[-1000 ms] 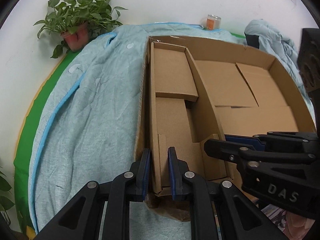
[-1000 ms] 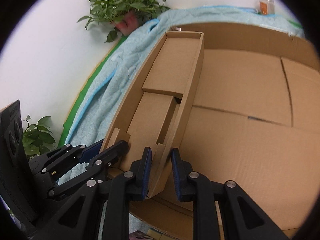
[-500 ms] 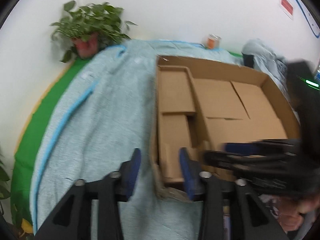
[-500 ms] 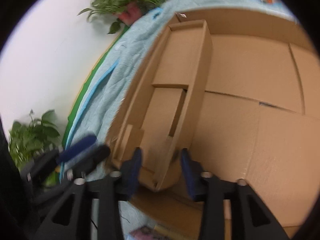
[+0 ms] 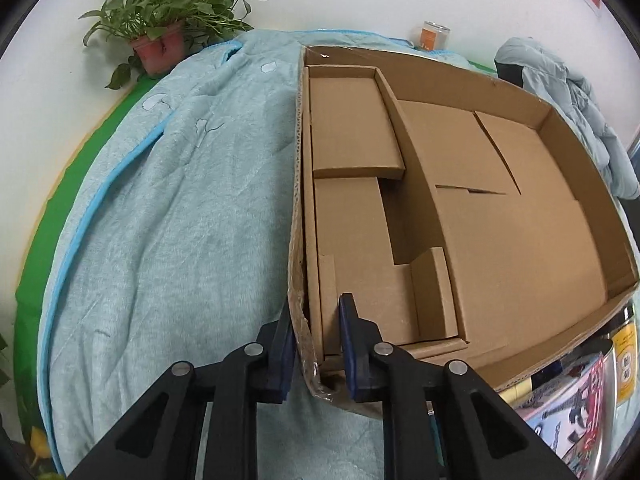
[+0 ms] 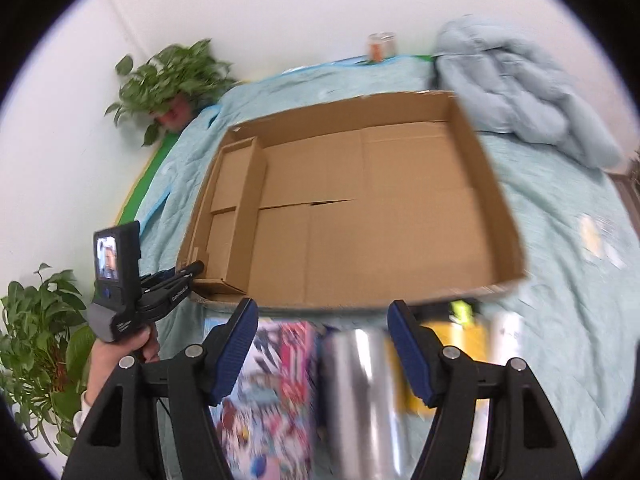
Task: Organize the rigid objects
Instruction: 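Lower the divider insert into the box end and open both tools, then grasp the pink-and-blue game box with both tools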
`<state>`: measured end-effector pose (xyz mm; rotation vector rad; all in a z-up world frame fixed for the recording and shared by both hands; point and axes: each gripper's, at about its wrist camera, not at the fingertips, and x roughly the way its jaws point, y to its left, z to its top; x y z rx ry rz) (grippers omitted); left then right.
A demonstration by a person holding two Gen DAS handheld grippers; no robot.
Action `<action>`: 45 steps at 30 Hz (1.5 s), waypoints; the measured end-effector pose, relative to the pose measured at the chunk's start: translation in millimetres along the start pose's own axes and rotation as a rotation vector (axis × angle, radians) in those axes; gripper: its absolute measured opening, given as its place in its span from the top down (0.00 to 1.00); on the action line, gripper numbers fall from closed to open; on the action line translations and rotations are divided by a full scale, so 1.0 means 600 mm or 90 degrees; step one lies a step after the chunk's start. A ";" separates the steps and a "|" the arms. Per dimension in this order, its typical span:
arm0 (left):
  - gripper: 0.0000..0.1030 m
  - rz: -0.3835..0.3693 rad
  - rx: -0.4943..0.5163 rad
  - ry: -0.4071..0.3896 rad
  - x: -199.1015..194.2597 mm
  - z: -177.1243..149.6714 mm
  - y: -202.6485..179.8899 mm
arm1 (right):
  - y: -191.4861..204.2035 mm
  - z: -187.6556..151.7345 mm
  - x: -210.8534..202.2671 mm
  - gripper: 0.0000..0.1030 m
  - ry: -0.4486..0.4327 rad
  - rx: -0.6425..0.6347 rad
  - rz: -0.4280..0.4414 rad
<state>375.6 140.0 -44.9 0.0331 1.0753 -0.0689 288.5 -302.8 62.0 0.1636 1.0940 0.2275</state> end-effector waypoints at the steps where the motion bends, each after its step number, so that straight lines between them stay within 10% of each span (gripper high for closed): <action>1: 0.83 0.002 0.001 -0.001 -0.003 -0.003 -0.003 | -0.002 -0.006 -0.019 0.35 -0.003 0.004 -0.001; 4: 0.66 0.033 0.023 -0.021 -0.016 -0.011 -0.011 | -0.001 -0.014 -0.051 0.35 0.005 0.022 0.010; 6: 0.24 0.102 0.035 -0.048 -0.044 -0.021 -0.016 | 0.007 -0.020 -0.070 0.35 0.009 0.015 0.021; 8: 0.14 0.120 0.035 -0.100 -0.081 -0.034 -0.019 | 0.022 -0.028 -0.086 0.33 0.013 -0.004 0.041; 23: 0.11 -0.026 -0.031 -0.144 -0.255 -0.174 -0.065 | 0.041 -0.074 -0.061 0.32 0.083 -0.042 0.085; 34: 0.11 -0.186 -0.068 -0.061 -0.233 -0.223 -0.057 | 0.029 -0.154 -0.019 0.32 0.060 -0.125 0.087; 38: 0.11 -0.214 -0.050 -0.031 -0.207 -0.232 -0.080 | 0.031 -0.207 0.054 0.32 0.120 -0.175 0.181; 45: 0.18 -0.247 -0.037 0.027 -0.162 -0.247 -0.111 | 0.042 -0.233 0.117 0.32 0.120 -0.203 0.160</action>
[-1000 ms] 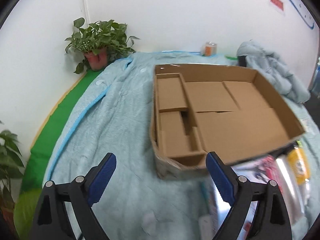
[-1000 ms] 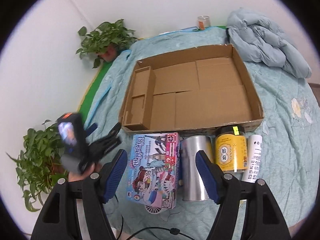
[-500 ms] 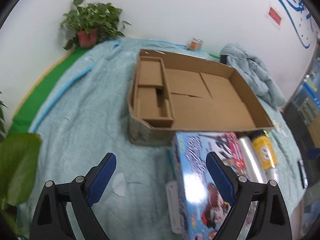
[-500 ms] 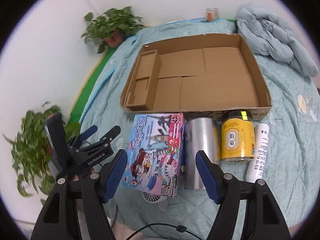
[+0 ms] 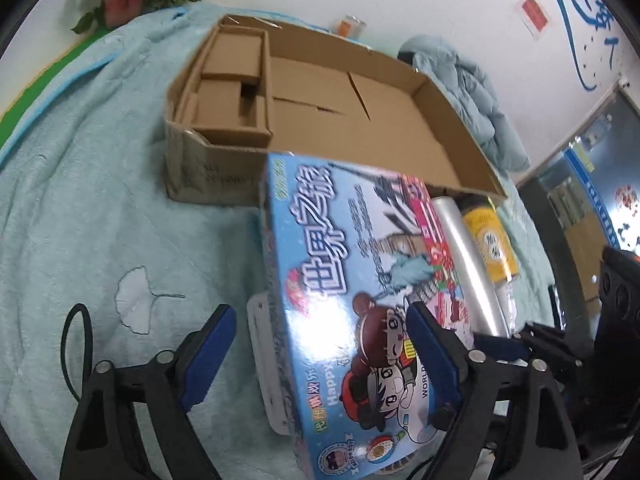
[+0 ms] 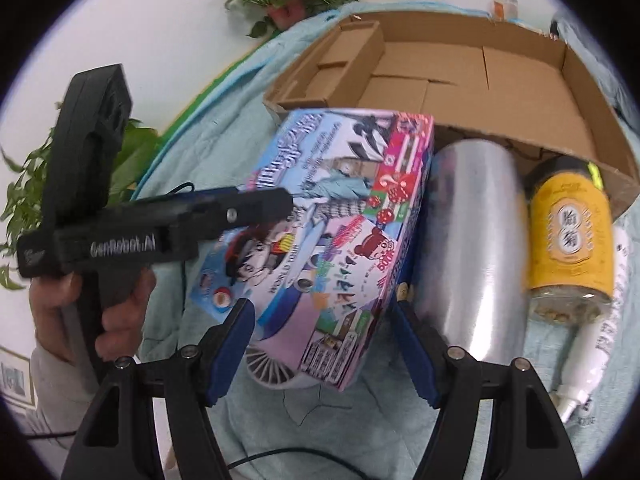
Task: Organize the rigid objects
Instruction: 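Grasp the pink-and-blue game box with both tools, then lift the game box upright with both tools toward the open box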
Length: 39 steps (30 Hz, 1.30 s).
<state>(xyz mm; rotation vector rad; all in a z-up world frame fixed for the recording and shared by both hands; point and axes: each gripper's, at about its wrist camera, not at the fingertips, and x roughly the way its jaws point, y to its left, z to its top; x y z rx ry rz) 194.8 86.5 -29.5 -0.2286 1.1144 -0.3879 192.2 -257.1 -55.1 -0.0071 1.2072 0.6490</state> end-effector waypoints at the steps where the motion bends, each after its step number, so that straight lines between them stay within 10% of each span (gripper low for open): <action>1: 0.18 -0.004 0.006 0.004 0.005 -0.001 -0.003 | -0.002 0.001 0.006 0.32 0.002 0.005 0.003; 19: 0.32 0.000 -0.002 -0.012 0.005 -0.013 -0.004 | 0.023 0.027 0.052 0.07 -0.039 0.022 -0.054; 39: 0.44 0.062 0.085 -0.131 -0.059 -0.006 -0.064 | 0.042 0.025 0.021 0.13 -0.119 0.009 -0.095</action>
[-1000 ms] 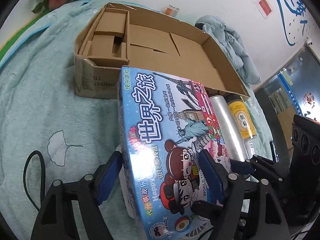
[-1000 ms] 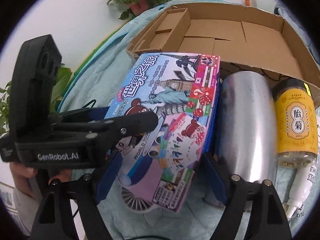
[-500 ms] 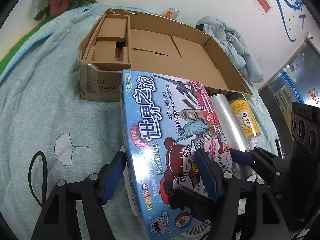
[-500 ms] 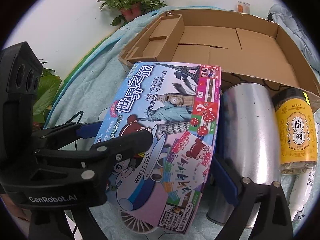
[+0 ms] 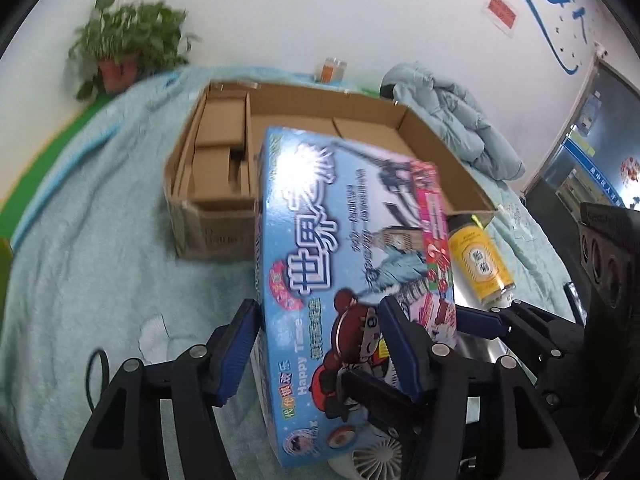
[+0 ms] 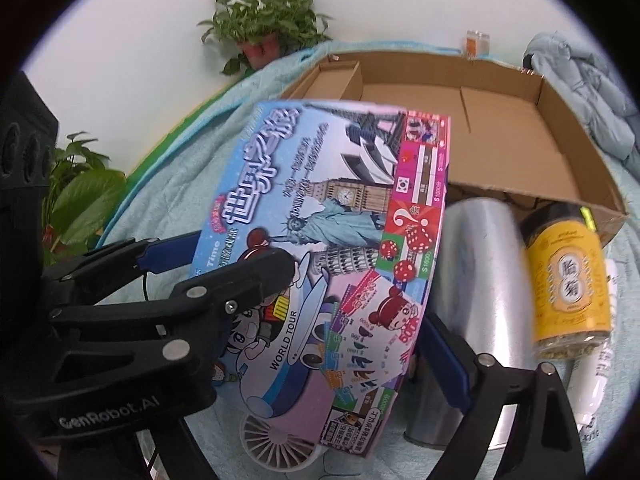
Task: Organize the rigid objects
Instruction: 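Lift the game box upright with both tools toward the open box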
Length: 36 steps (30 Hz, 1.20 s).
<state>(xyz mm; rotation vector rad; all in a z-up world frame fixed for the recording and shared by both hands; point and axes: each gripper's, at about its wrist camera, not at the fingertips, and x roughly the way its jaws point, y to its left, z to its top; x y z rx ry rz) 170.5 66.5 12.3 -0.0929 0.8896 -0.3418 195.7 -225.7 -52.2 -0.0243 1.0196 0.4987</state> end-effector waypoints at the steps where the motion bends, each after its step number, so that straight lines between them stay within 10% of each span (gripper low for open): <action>1: 0.46 0.002 0.004 -0.009 -0.005 0.003 -0.004 | -0.001 0.003 -0.003 0.14 -0.005 0.000 -0.007; 24: 0.46 -0.002 0.075 -0.142 -0.040 0.162 -0.070 | -0.036 0.102 -0.057 0.17 -0.129 -0.004 -0.062; 36: 0.46 -0.022 0.049 -0.122 0.024 0.246 -0.054 | -0.060 0.165 -0.034 0.17 -0.128 -0.027 -0.089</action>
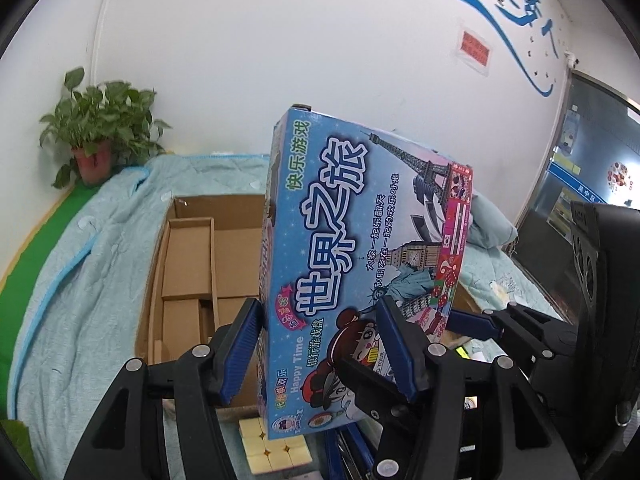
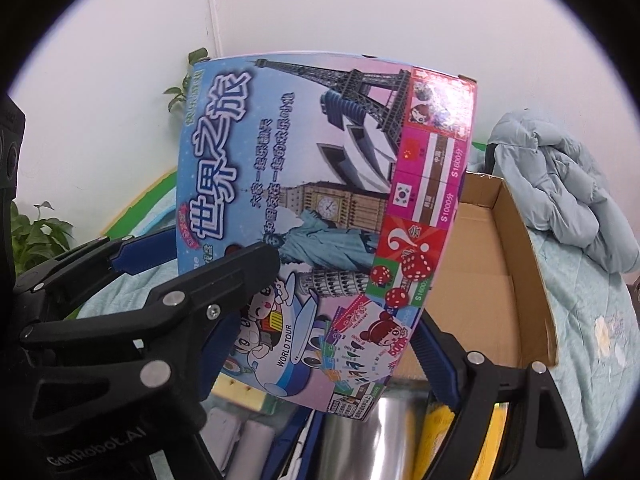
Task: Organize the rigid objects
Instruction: 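Lift the game box upright with both tools toward the open box, then lay the game box flat beside the divider and open both tools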
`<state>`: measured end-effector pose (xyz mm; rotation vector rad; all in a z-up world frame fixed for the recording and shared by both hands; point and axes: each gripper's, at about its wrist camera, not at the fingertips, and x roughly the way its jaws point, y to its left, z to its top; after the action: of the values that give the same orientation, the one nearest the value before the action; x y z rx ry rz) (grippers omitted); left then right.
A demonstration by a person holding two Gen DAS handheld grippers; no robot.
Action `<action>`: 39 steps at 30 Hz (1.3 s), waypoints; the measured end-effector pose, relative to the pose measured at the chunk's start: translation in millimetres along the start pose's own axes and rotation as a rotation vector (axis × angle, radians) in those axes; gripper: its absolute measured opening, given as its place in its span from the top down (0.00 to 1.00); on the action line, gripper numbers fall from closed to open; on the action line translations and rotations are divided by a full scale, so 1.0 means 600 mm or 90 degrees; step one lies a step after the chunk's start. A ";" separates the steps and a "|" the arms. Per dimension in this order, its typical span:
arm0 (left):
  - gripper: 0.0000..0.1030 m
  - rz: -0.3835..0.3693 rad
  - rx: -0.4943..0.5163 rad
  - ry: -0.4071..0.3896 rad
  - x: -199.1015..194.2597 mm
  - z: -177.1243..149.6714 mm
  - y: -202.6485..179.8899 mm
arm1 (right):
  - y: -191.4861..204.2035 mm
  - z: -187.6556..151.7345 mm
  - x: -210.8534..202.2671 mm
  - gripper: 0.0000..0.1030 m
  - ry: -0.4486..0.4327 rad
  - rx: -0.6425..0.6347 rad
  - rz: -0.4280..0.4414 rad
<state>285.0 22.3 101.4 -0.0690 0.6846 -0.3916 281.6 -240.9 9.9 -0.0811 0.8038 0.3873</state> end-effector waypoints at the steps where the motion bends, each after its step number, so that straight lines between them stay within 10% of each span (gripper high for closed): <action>1: 0.46 0.001 -0.002 0.005 0.011 0.002 0.004 | -0.001 0.004 0.008 0.17 0.005 -0.003 0.000; 19: 0.47 0.042 -0.088 0.143 0.229 -0.009 0.121 | -0.033 0.019 0.202 0.19 0.158 -0.015 0.081; 34: 0.71 0.071 -0.085 0.194 0.252 -0.024 0.144 | -0.060 0.018 0.257 0.24 0.268 0.052 0.131; 39: 0.72 0.076 -0.046 0.159 0.226 -0.022 0.117 | -0.070 0.014 0.271 0.41 0.289 0.074 0.117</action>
<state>395.3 37.1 -3.9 -0.0473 0.9452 -0.2625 404.7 -227.9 -103.5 0.0159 1.2868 0.5036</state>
